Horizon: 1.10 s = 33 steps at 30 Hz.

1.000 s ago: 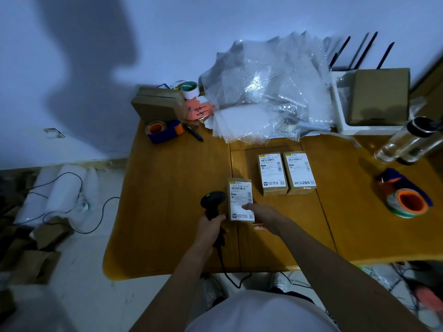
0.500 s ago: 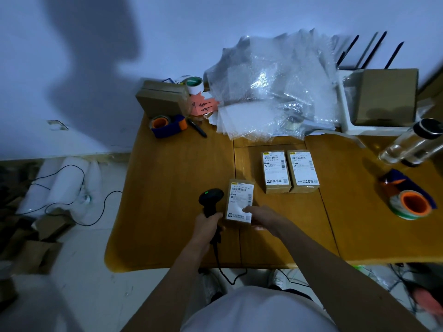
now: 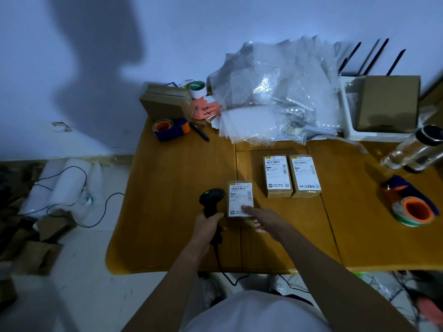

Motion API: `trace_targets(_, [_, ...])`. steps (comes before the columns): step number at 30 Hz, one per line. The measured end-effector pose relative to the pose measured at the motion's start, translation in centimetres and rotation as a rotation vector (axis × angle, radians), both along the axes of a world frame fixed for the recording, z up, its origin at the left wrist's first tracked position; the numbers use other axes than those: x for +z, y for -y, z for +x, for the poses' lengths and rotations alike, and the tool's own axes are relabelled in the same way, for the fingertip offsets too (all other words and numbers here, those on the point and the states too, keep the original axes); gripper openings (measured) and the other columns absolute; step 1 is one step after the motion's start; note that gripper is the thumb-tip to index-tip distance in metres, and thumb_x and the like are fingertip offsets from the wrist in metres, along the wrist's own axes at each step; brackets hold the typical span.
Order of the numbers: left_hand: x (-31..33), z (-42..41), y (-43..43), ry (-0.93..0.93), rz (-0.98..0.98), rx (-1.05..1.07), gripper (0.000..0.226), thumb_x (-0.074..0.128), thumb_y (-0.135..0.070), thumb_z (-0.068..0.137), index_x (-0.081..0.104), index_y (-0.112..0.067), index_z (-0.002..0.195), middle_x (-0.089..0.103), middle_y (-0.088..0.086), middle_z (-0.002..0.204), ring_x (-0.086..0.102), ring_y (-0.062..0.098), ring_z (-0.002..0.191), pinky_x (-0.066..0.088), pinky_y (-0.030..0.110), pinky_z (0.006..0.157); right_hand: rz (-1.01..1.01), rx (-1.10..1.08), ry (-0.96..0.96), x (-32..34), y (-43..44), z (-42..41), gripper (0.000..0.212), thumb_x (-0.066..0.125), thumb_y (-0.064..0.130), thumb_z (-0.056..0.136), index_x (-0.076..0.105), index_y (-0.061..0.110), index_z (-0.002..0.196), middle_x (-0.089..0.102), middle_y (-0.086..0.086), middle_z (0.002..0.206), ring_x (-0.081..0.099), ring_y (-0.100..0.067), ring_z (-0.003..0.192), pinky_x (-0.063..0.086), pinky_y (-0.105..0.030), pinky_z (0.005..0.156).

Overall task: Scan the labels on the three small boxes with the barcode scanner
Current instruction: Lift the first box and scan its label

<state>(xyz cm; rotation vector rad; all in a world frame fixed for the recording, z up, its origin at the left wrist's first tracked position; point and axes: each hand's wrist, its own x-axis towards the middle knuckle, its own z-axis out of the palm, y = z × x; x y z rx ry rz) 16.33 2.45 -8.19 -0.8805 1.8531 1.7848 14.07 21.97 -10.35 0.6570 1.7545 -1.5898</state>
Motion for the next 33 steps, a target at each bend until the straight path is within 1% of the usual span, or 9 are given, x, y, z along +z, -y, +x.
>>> trace_targets(3, [0.7, 0.0, -0.1, -0.025, -0.003, -0.063, 0.028, 0.068, -0.025, 0.093, 0.063, -0.014, 0.119, 0.07, 0.012, 0.083, 0.066, 0.02, 0.066, 0.053, 0.031, 0.058, -0.088, -0.02, -0.03, 0.5, -0.7, -0.5, 0.044, 0.077, 0.043, 0.083, 0.067, 0.012, 0.113, 0.076, -0.008, 0.107, 0.071, -0.022, 0.098, 0.055, -0.039, 0.088])
trace_targets(8, [2.8, 0.0, -0.5, -0.057, 0.024, -0.102, 0.025, 0.068, -0.026, 0.094, 0.064, -0.017, 0.117, 0.068, 0.011, 0.077, 0.065, 0.018, 0.061, 0.052, 0.03, 0.054, -0.188, -0.025, -0.093, 2.6, -1.6, -1.9, 0.052, 0.078, 0.021, 0.084, 0.057, 0.0, 0.127, 0.075, -0.014, 0.114, 0.073, -0.025, 0.101, 0.056, -0.027, 0.071])
trace_targets(11, [4.5, -0.4, -1.1, -0.105, 0.03, -0.133, 0.021, 0.069, -0.026, 0.094, 0.065, -0.018, 0.113, 0.066, 0.011, 0.075, 0.064, 0.02, 0.062, 0.052, 0.031, 0.054, -0.215, -0.052, -0.133, 3.8, -2.2, -2.5, 0.052, 0.078, 0.013, 0.083, 0.057, -0.002, 0.128, 0.074, -0.015, 0.114, 0.073, -0.027, 0.102, 0.059, -0.03, 0.077])
trace_targets(15, [6.7, -1.1, -2.0, -0.203, 0.038, -0.176, 0.019, 0.068, -0.025, 0.094, 0.068, -0.018, 0.111, 0.07, 0.016, 0.083, 0.064, 0.017, 0.06, 0.052, 0.032, 0.057, -0.238, -0.106, -0.203, 6.0, -2.6, -2.9, 0.048, 0.081, 0.02, 0.082, 0.061, 0.006, 0.124, 0.075, -0.011, 0.111, 0.074, -0.022, 0.097, 0.059, -0.029, 0.076])
trace_targets(18, [8.5, -1.5, -2.5, -0.272, 0.093, -0.156, 0.017, 0.068, -0.021, 0.094, 0.067, -0.014, 0.11, 0.077, 0.009, 0.09, 0.06, 0.015, 0.054, 0.051, 0.029, 0.054, -0.272, -0.16, -0.269, 7.2, -3.2, -2.7, 0.042, 0.08, 0.023, 0.082, 0.063, 0.013, 0.12, 0.076, -0.008, 0.111, 0.073, -0.022, 0.1, 0.058, -0.031, 0.08])
trace_targets(23, [10.8, -2.1, -3.5, -0.336, 0.102, -0.123, 0.013, 0.068, -0.018, 0.094, 0.063, -0.01, 0.101, 0.071, 0.005, 0.074, 0.053, 0.013, 0.047, 0.046, 0.024, 0.047, -0.274, -0.283, -0.326, 6.7, -3.9, -2.3, 0.079, 0.093, 0.021, 0.056, 0.055, 0.01, 0.125, 0.074, -0.012, 0.116, 0.074, -0.029, 0.103, 0.058, -0.048, 0.095])
trace_targets(25, [11.5, -2.0, -3.9, -0.36, 0.078, -0.141, 0.011, 0.069, -0.019, 0.093, 0.063, -0.01, 0.094, 0.066, 0.0, 0.065, 0.052, 0.013, 0.047, 0.045, 0.023, 0.048, -0.252, -0.3, -0.347, 6.5, -4.0, -2.2, 0.083, 0.095, 0.02, 0.057, 0.052, 0.011, 0.128, 0.073, -0.012, 0.117, 0.074, -0.03, 0.104, 0.057, -0.05, 0.095])
trace_targets(28, [12.2, -1.6, -4.1, -0.399, 0.059, -0.195, 0.012, 0.069, -0.021, 0.093, 0.063, -0.013, 0.087, 0.063, 0.002, 0.066, 0.052, 0.014, 0.051, 0.047, 0.024, 0.052, -0.218, -0.327, -0.381, 6.3, -4.3, -2.1, 0.087, 0.095, 0.025, 0.057, 0.051, 0.017, 0.131, 0.073, -0.006, 0.119, 0.071, -0.028, 0.108, 0.055, -0.051, 0.098])
trace_targets(33, [12.1, -0.6, -4.3, -0.398, 0.066, -0.178, 0.011, 0.07, -0.022, 0.093, 0.063, -0.015, 0.089, 0.06, 0.001, 0.066, 0.054, 0.013, 0.053, 0.049, 0.024, 0.055, -0.255, -0.366, -0.409, 6.3, -5.1, -1.7, 0.071, 0.087, 0.014, 0.074, 0.051, 0.013, 0.135, 0.071, -0.007, 0.122, 0.07, -0.028, 0.111, 0.056, -0.051, 0.097])
